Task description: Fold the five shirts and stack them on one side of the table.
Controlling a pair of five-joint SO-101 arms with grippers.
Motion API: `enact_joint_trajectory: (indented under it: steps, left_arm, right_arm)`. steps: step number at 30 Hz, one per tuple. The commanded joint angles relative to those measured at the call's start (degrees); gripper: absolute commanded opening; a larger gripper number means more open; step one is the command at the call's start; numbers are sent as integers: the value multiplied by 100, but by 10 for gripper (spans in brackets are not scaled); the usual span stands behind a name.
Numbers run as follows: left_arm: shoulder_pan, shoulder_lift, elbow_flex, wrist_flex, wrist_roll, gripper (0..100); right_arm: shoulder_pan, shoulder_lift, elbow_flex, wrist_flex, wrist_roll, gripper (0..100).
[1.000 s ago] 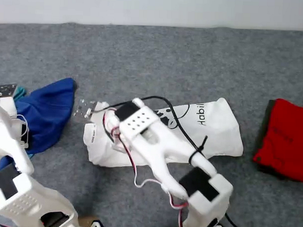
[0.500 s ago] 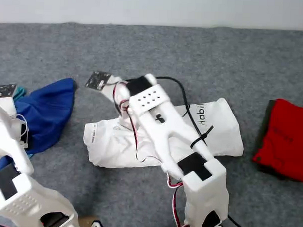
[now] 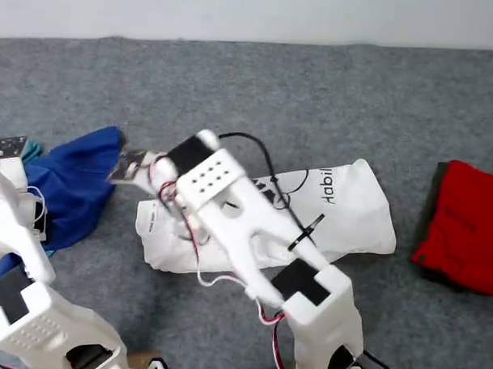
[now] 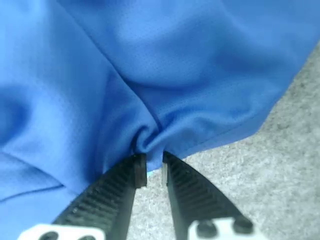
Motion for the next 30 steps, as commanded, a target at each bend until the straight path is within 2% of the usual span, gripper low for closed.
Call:
enact_joint_trajectory:
  steps: [1,5,9,13,17,22,24,27,30]
  left_arm:
    - [18,-35,-198,-114,-62,66]
    - [18,-35,-198,-105,-62,66]
    - [9,-35,-198,-88,-62,66]
    - [9,-35,-198,-88,-62,66]
    - [9,-35,-189,-79,-62,66]
    - [9,-35,-189,-79,-62,66]
    - [9,-35,-189,-79,-62,66]
    - [9,-35,-189,-79,-62,66]
    - [9,-35,-189,-88,-62,66]
  right_arm:
    - [-207,145,-44,119,-53,9]
    - [57,593,-70,-330,105,9]
    - [505,901,-246,-910,1029,9]
    - [778,1226,-967,-1095,1371,9]
    - [760,1437,-1741,-901,1354,9]
    - [505,1402,-2075,-127,1319,9]
    - [462,1402,-2075,233,1134,9]
    - [470,1305,-2040,268,615,9]
    - [374,1156,-2031,259,413,9]
